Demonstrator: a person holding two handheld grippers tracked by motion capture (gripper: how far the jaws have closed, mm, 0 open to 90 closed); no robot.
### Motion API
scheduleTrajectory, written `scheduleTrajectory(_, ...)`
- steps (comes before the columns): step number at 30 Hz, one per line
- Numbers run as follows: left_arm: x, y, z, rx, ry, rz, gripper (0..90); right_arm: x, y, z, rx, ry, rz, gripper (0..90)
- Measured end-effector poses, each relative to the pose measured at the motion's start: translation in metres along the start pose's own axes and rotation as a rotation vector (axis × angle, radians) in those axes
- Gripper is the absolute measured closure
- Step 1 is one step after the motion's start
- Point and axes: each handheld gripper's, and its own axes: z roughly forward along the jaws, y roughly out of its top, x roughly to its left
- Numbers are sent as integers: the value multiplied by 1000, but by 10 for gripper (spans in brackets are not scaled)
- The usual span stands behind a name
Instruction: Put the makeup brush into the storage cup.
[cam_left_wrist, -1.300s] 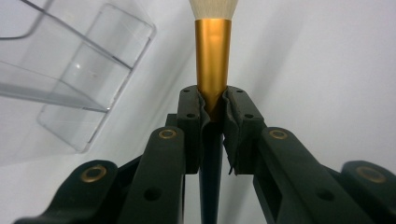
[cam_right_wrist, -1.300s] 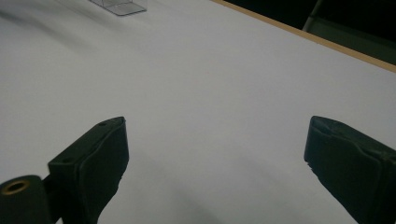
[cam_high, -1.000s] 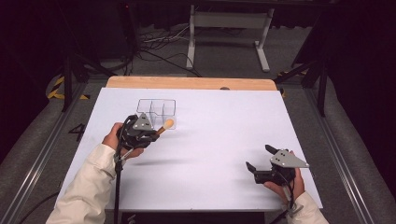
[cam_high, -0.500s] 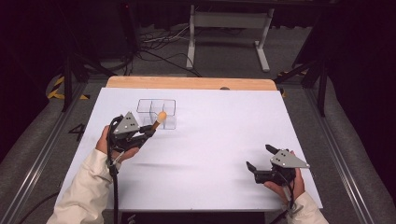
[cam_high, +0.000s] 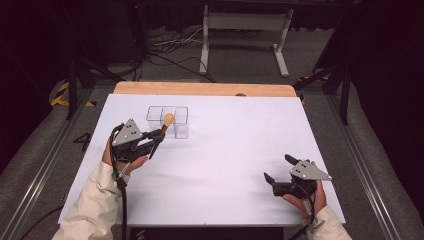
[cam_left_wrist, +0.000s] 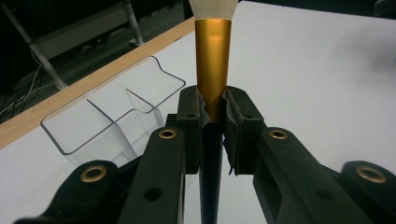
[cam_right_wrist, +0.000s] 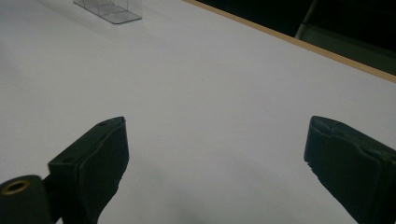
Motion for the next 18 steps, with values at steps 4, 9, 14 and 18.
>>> scheduleTrajectory(4,2,0,-1,-24,6,-9,780,0,0,1,-2,-1,1,72)
scheduleTrajectory(9,5,1,-5,-74,22,-29,779,0,0,0,-6,-5,1,70)
scheduleTrajectory(14,7,5,-7,-131,18,-57,779,0,0,0,-12,-9,0,70)
scheduleTrajectory(18,8,9,-5,-175,19,-73,779,0,0,-1,-13,-9,1,70)
